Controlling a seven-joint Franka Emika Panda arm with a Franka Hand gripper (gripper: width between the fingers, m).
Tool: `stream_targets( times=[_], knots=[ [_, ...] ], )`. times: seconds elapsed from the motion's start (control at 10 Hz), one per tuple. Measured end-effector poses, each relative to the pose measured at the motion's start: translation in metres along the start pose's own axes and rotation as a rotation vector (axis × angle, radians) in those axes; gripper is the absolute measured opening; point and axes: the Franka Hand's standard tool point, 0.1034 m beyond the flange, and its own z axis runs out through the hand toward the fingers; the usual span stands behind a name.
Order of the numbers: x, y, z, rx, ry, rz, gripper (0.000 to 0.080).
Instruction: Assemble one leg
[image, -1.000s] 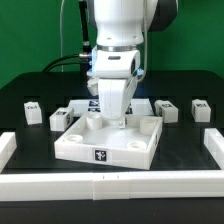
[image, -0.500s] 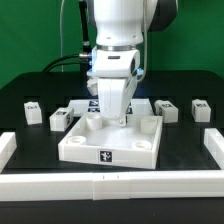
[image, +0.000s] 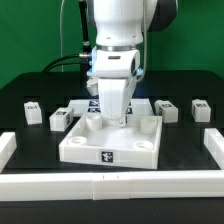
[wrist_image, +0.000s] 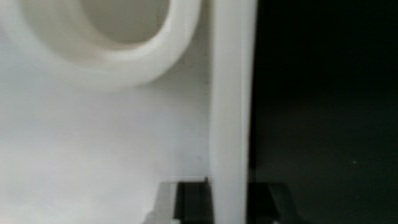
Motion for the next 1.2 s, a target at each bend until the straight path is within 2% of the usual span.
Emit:
stream_targets(
  times=[0.1,0.3,0.4,0.6,1.0,1.2],
  knots=[
    [0.005,0.01,0.001,-0.011,0.0,-0.094,0.0057],
    [0.036,0.022,0.001,-0.056,-0.002,-0.216,0.0057],
    [0.046,0.027,0.001,-0.068,-0.001,-0.24,0.0057],
    [0.057,0.034,0.001,-0.123,0.026,-0.175,0.0057],
    [0.057,0.034,0.001,-0.125,0.027,-0.176,0.0057],
    [0.071,0.042,0.001,-0.137,0.034,-0.152,0.0057]
  ],
)
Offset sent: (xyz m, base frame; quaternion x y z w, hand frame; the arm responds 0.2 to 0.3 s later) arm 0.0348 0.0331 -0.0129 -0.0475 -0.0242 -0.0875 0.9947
